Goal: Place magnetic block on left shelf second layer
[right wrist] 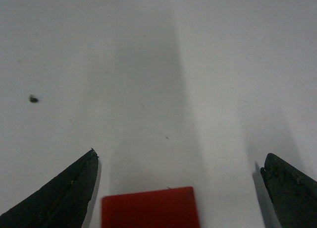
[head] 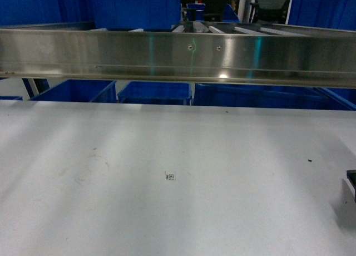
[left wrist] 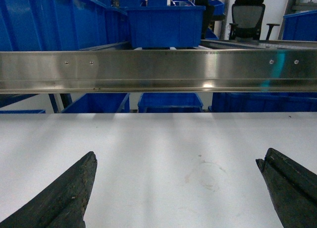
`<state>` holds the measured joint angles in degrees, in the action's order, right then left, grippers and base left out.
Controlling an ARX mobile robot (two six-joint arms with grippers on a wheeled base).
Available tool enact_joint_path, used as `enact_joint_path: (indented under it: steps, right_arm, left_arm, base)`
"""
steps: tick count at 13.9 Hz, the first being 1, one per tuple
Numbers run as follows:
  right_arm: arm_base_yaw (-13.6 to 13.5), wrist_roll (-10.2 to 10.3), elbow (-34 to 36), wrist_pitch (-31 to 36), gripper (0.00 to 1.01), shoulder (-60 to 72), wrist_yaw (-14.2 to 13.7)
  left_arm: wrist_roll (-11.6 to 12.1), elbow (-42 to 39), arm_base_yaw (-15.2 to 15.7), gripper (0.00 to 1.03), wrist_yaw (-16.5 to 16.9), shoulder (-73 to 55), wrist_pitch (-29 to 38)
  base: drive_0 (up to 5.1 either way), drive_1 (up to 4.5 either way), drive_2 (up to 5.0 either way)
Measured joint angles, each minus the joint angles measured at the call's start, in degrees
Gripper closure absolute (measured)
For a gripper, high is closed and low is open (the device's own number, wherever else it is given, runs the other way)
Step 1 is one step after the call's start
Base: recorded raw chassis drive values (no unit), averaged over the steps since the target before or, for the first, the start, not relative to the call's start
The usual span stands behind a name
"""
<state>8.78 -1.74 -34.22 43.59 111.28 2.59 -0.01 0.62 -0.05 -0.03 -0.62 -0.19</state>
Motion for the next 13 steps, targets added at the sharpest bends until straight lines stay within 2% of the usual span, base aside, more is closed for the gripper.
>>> enact_joint_path:
  steps: [2,4,7,8,10,11,12,13]
  right_arm:
    - [1.68,-0.63,1.09,3.63,0.03,2.71,0.52]
    - [2.21,-0.72,1.77,6.21,0.06,3.93,1.25]
    - [2.03,-2.49,3.96,10.45,0.42,4.46,1.95]
    - [0.35,-4.33,5.88,9.25,0.65,0.90,0.59]
    - [-0.96,-5.22,8.11,10.71,0.67,-7.58,-0.76]
    - [-1.79,-5.01,10.60,10.60,0.67,-18.32,-1.29]
    - [-3.78,-5.25,14.23,6.69,0.67,-28.87,-1.64]
    - [-6.82,-6.10,17.59,-1.38,0.67,-40.35,-2.78]
  left_arm:
    - [0.00,0.00,0.00,0.05,0.02,0.00,0.00]
    - [0.02,0.00,0.00,0.05,0.02,0.00,-0.02]
    - [0.02,0.00,0.00,0.05,0.02,0.00,0.00]
    - [0.00,0.00,0.00,0.05,0.00,0.00,0.00]
    - [0.00,0.00,0.00,0.05,0.02,0.00,0.00]
    - [0.00,0.00,0.00,0.05,0.00,0.00,0.00]
    - [0.00,0.00,0.00,0.05,0.02,0.00,-0.02]
    - [0.00,0.00,0.00,0.05,0.02,0.00,0.00]
  base:
    - [0.0,0.00,0.0]
    - [0.0,0.00,0.0]
    - [0.0,0.00,0.0]
    - [0.0,0.00,0.0]
    - [0.0,0.00,0.0]
    - [0.0,0.00,0.0]
    - [0.0,0.00,0.0]
    - [0.0,0.00,0.0]
